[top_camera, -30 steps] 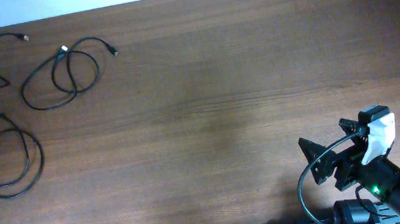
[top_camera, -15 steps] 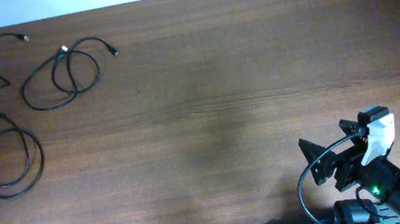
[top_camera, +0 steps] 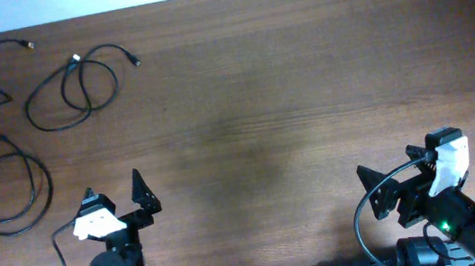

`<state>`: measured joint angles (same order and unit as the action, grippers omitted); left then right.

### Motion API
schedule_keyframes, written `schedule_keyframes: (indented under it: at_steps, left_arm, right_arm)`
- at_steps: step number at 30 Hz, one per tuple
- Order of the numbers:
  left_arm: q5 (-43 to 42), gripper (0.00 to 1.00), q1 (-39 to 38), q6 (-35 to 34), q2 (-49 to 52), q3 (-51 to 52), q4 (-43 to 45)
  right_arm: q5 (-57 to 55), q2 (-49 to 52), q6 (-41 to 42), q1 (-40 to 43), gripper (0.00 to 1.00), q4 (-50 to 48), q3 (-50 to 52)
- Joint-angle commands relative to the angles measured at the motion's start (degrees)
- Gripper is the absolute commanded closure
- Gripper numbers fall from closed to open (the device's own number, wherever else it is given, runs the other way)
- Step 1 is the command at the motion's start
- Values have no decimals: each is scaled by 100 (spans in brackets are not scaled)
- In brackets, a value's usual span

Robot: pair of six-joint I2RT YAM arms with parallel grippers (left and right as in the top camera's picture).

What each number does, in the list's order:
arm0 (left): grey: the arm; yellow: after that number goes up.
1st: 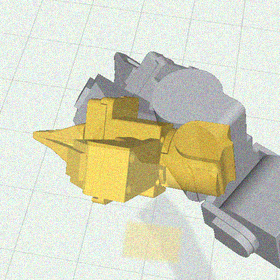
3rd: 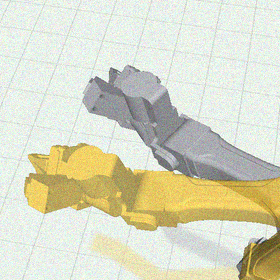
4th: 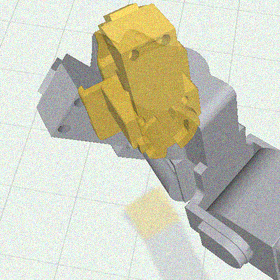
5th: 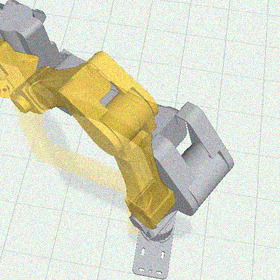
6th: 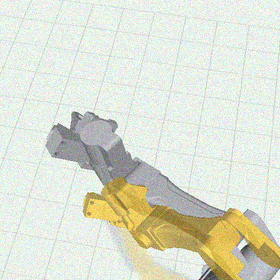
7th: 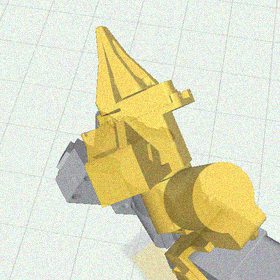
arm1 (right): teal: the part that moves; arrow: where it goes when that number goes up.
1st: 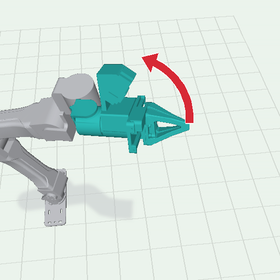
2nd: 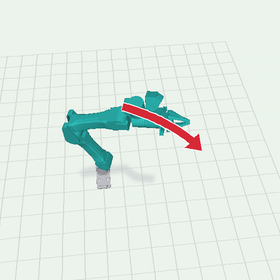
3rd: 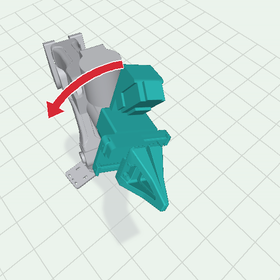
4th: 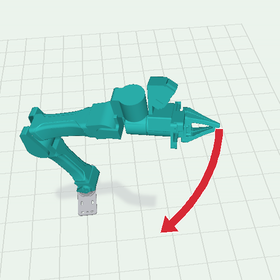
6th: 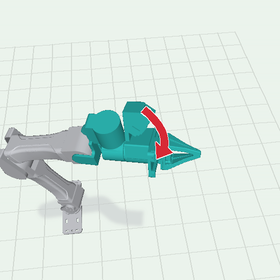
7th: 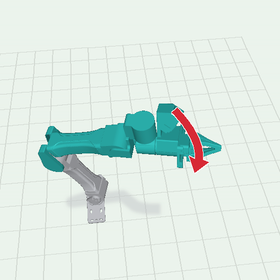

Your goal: Untangle cables

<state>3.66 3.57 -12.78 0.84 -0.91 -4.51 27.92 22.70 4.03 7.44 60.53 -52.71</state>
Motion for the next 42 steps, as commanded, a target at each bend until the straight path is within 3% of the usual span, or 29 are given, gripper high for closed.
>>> schedule_keyframes:
  at_steps: [1,10,12,17,20,22,24,29,38,42]
  left_arm:
    - [-136,1,24,240,-44,35,-13]
    - [-136,1,24,240,-44,33,-13]
    - [-136,1,24,240,-44,35,-13]
    - [-136,1,24,240,-44,35,-13]
    - [-136,1,24,240,-44,35,-13]
    - [-136,1,24,240,-44,35,-13]
    - [-136,1,24,240,-44,35,-13]
    - [-136,1,24,240,-44,35,-13]
    - [-136,1,24,240,-44,35,-13]
    - [-136,1,24,240,-44,35,-13]
  right_arm:
    - [-52,-28,-63,-31,1,22,-44]
    - [-61,-28,-68,-31,1,61,-44]
    - [-931,-28,-63,-31,1,61,-44]
    - [-1290,-59,-66,-37,1,50,50]
    - [-1239,-575,-63,-79,1,-1110,1075]
    - [-1211,-1318,-66,-501,1,-2909,2258]
    - [-1209,-1897,-63,-671,1,-4050,3104]
    - [-1217,-2251,-85,-658,1,-5576,4474]
    - [-1364,-2251,-127,-328,1,-5930,5239]
    - [-1362,-2251,-645,-323,1,-5707,5239]
